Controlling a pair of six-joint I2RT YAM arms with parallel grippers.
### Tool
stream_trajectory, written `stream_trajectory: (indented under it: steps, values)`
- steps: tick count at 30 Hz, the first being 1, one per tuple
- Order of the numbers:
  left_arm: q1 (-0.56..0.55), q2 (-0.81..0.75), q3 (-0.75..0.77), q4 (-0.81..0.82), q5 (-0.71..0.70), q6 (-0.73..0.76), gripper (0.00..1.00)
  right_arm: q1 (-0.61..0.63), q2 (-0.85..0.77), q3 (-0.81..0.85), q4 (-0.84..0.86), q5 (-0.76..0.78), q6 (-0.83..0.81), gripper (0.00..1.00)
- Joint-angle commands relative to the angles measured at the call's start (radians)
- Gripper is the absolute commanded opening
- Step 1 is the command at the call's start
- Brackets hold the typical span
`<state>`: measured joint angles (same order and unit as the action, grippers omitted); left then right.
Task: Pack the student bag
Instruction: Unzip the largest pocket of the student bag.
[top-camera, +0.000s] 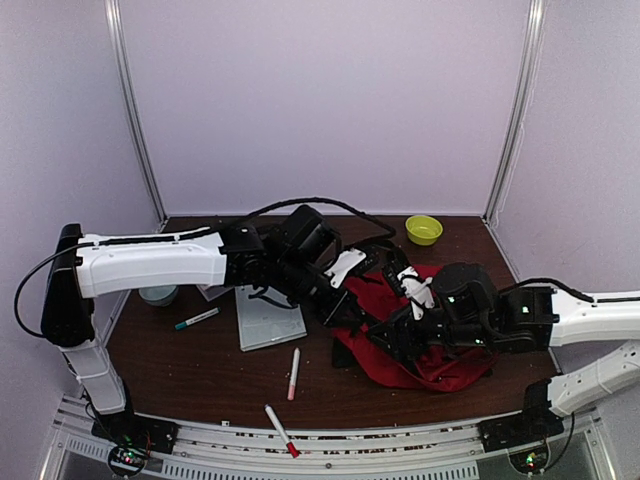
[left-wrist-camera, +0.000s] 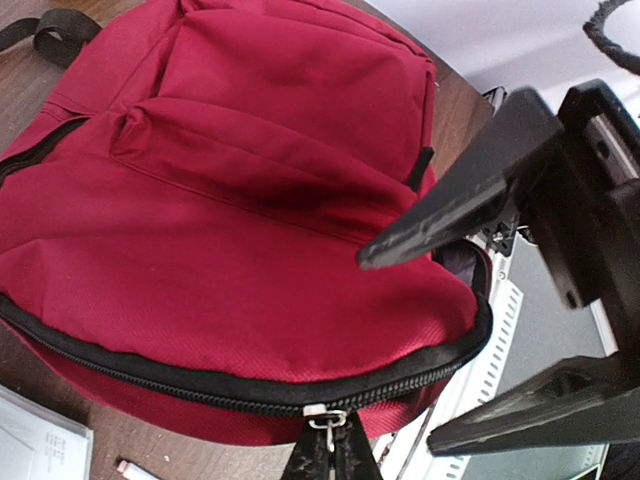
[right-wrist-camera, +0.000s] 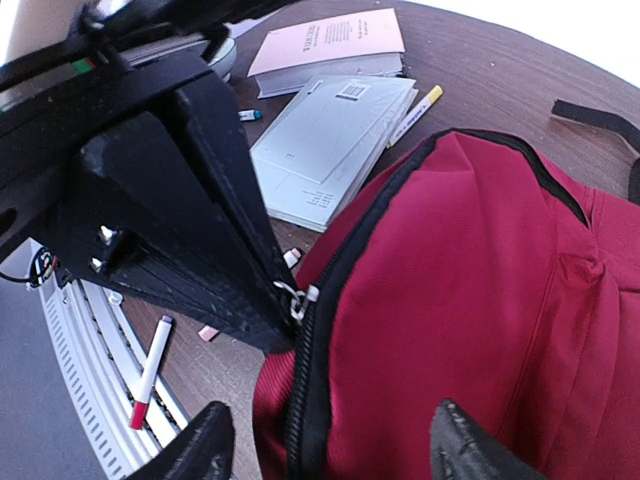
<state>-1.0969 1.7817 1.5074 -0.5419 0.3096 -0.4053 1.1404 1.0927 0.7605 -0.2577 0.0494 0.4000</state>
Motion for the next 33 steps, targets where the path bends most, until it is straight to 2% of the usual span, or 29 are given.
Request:
stream_trajectory:
  steps: [1,6,11,16,21,33]
  values:
    - [-0.006,-0.030,-0.017,0.114,0.064,-0.022,0.00,0.014,0.010,-0.021,0.087,0.004,0.024,0.63]
    - [-0.006,-0.031,-0.025,0.140,0.092,-0.037,0.00,0.014,-0.007,-0.049,0.114,0.023,0.031,0.41]
    - [-0.006,-0.030,-0.026,0.146,0.094,-0.035,0.00,0.013,-0.011,-0.078,0.108,0.021,0.022,0.34]
    - [-0.006,-0.024,-0.027,0.146,0.094,-0.030,0.00,0.014,-0.014,-0.086,0.108,0.015,0.025,0.14]
    - [-0.007,-0.024,-0.027,0.142,0.082,-0.023,0.00,0.013,-0.022,-0.088,0.109,0.026,0.031,0.02]
    - [-0.004,-0.013,-0.059,0.112,-0.004,-0.009,0.00,0.014,-0.124,-0.110,0.036,0.034,0.047,0.00]
